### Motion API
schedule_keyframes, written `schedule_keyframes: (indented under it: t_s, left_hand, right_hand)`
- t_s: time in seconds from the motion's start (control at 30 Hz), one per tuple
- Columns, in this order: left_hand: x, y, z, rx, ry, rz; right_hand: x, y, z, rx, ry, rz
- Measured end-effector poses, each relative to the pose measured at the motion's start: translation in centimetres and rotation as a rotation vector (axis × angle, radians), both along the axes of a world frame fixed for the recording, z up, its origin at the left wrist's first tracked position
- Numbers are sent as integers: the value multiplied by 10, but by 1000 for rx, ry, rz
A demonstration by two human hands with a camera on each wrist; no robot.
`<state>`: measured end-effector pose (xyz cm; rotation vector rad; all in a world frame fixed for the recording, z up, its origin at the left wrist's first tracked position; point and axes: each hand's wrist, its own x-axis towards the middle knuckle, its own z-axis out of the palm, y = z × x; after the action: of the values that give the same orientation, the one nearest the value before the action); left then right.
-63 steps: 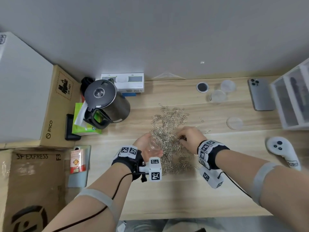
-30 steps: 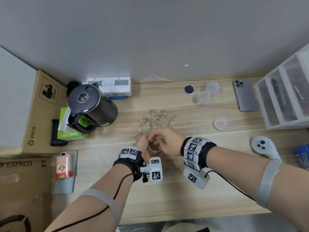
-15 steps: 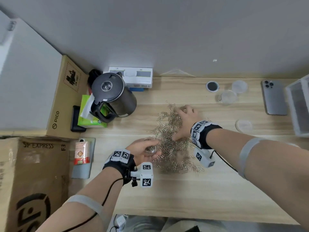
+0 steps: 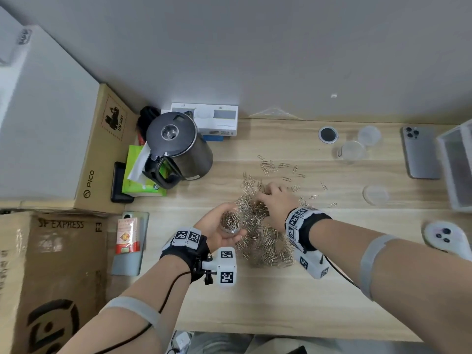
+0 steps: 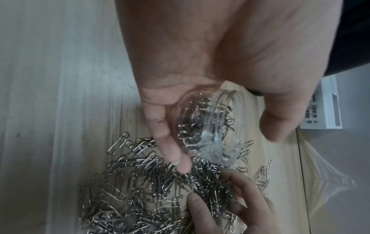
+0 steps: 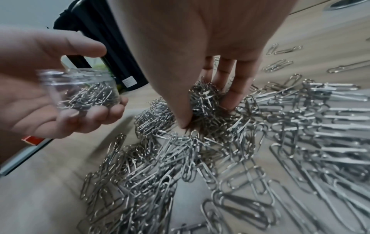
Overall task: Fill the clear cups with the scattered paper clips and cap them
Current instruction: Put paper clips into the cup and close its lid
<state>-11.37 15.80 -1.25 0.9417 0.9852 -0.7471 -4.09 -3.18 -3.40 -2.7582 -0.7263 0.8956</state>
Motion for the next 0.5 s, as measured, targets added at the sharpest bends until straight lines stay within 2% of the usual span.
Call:
schedule_keyframes:
  t_s: [0.3, 0.5]
  left_hand:
    - [0, 3, -3, -40, 40, 58]
    - [2, -1, 2, -17, 36, 48]
  right_hand:
    - [-11, 9, 2, -21, 30, 28]
    - [-10, 6, 4, 75, 61, -58]
